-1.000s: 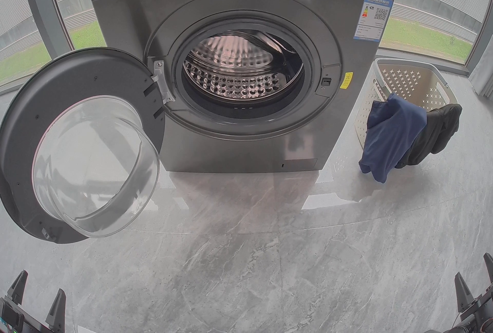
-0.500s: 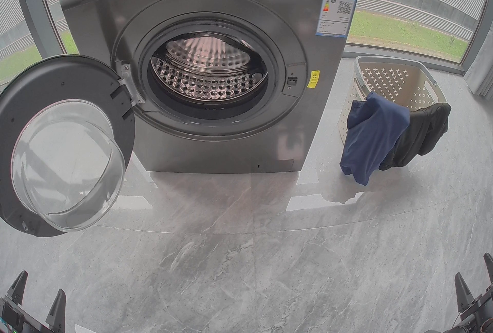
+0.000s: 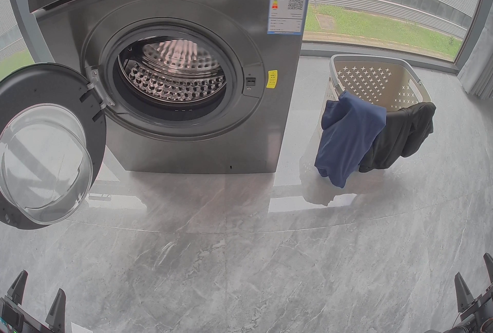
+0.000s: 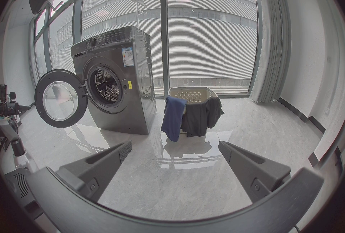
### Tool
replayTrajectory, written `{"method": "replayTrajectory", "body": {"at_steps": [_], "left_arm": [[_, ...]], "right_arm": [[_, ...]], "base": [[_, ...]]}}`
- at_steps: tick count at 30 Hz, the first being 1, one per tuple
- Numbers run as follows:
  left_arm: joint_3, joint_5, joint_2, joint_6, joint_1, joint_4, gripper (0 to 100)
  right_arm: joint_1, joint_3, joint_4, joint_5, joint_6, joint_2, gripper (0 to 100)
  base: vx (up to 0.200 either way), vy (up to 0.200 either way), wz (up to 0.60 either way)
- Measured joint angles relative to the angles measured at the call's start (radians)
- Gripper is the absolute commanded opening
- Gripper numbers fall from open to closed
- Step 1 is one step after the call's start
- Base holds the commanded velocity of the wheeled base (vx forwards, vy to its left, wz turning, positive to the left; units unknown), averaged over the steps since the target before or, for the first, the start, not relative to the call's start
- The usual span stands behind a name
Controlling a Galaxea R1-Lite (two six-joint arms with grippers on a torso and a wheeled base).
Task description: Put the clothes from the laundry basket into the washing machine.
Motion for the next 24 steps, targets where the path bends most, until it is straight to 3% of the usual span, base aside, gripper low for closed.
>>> {"method": "replayTrajectory", "body": {"at_steps": [4, 13, 24], "left_arm": [[0.0, 0.0, 0.0, 0.0, -0.001, 0.0, 100], [0.0, 0.0, 0.0, 0.0, 0.0, 0.0, 100], [0.0, 0.0, 0.0, -0.001, -0.001, 0.0, 100]], "right_arm": [[0.0, 0.0, 0.0, 0.0, 0.0, 0.0, 100], [0.0, 0.0, 0.0, 0.0, 0.0, 0.001, 100], [0.0, 0.0, 0.0, 0.0, 0.0, 0.001, 100]], "base": [[0.0, -0.2, 0.0], [0.0, 0.0, 0.0], [0.2, 0.0, 0.0]]}}
